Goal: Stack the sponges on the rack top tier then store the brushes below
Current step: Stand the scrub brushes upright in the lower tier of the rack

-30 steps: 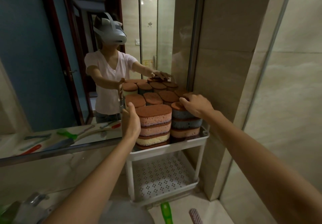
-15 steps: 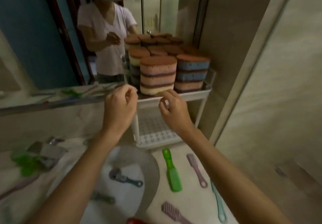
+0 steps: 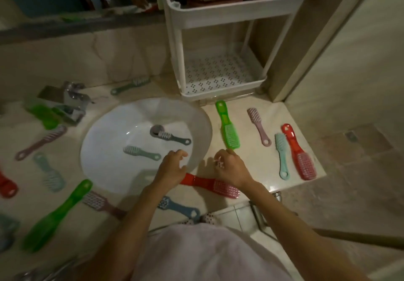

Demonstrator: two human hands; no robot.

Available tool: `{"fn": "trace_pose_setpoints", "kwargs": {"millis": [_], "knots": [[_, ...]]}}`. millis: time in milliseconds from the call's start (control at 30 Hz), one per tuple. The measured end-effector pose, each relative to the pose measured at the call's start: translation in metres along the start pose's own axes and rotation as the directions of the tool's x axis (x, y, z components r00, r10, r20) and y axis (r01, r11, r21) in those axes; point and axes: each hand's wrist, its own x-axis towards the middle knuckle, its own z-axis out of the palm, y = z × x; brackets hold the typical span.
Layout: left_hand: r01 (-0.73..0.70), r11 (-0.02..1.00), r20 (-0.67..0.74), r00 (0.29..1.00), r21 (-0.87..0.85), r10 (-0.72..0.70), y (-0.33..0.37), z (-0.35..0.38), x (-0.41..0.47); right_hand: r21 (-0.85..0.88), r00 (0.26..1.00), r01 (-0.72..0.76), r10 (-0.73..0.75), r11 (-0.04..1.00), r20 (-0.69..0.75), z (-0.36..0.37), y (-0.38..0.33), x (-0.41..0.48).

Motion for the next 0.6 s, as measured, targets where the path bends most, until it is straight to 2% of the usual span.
{"fn": "trace_pose_setpoints", "kwargs": {"millis": [67,167,267,367,433,600], "knots": [[-0.149,0.986,0.139,0.981,0.077,0.137,-0.008,0.012,-0.001,0.025,1.000,-0.007,0.008,1.000,-0.021,0.006,0.004,-0.005],[-0.261,0.937,0.274,0.942,0.232,0.195,-0.011,0.027,-0.002,-0.015,0.996,-0.085,0.084,0.996,-0.016,0.005,0.013,-0.007],[-0.339,0.850,0.291,0.928,0.403,0.232,-0.010,0.035,0.000,-0.082,0.992,-0.129,0.128,0.988,-0.011,0.000,0.023,-0.006],[-0.384,0.793,0.302,0.916,0.472,0.264,-0.007,0.034,0.006,-0.095,0.985,-0.171,0.168,0.981,-0.037,-0.006,0.030,-0.004],[-0.423,0.779,0.344,0.896,0.463,0.282,-0.005,0.031,0.009,-0.102,0.979,-0.203,0.201,0.974,-0.028,-0.009,0.035,-0.001],[-0.348,0.911,0.371,0.894,0.220,0.251,-0.015,0.013,0.007,-0.048,0.970,-0.239,0.237,0.970,-0.057,-0.016,0.037,0.013]]}}
